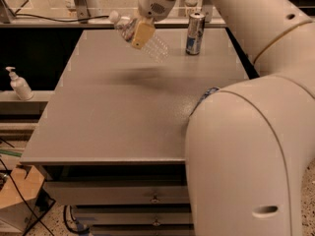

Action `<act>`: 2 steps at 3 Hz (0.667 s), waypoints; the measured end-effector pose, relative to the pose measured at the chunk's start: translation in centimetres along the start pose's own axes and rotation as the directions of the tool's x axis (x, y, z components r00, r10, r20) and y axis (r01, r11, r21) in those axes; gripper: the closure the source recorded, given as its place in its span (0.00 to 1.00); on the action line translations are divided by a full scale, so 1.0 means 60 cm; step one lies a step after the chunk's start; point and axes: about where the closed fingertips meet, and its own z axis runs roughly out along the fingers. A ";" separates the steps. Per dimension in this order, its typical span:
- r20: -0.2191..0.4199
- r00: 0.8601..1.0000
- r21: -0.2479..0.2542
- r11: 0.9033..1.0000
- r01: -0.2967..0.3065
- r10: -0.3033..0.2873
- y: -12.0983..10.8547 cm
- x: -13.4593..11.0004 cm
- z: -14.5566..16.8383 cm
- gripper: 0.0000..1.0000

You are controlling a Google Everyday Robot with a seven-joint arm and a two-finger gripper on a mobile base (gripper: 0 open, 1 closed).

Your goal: Knock water bottle over

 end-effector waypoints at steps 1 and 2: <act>-0.168 0.985 -0.068 0.998 0.016 -0.027 0.041 0.035 0.022 0.36; -0.250 0.968 -0.096 0.995 -0.013 -0.012 0.070 0.064 0.037 0.12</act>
Offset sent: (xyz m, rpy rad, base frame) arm -0.0516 -0.0409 -0.0669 -0.3456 0.1257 -0.0607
